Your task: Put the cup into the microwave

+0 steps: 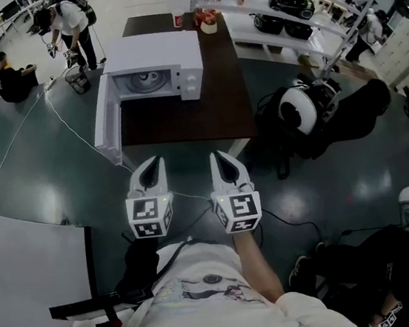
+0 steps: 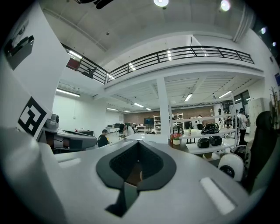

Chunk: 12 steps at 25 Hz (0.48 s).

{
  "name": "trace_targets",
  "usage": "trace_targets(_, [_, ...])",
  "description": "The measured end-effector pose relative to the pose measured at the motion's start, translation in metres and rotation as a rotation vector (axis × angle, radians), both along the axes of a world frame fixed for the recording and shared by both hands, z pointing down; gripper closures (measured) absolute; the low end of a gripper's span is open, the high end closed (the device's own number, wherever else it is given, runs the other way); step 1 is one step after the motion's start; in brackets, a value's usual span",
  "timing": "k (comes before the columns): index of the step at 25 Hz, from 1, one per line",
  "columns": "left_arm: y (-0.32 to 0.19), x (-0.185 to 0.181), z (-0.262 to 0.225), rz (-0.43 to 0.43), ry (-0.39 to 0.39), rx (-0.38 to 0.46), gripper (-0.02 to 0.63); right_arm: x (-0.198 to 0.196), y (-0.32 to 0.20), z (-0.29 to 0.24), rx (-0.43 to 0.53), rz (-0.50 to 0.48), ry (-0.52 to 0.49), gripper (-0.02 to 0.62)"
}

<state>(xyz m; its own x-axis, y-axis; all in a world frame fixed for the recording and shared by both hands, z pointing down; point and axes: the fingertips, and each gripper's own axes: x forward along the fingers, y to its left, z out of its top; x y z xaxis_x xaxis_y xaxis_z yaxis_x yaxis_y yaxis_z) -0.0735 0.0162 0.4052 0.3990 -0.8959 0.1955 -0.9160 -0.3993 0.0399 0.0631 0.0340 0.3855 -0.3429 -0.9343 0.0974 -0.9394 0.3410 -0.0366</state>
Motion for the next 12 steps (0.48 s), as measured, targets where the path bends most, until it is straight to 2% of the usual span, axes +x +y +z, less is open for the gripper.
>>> trace_targets(12, [-0.0025,0.0002,-0.0055,0.007,0.005,0.016,0.607,-0.0009,-0.0005,-0.0035,0.011,0.004,0.021,0.597])
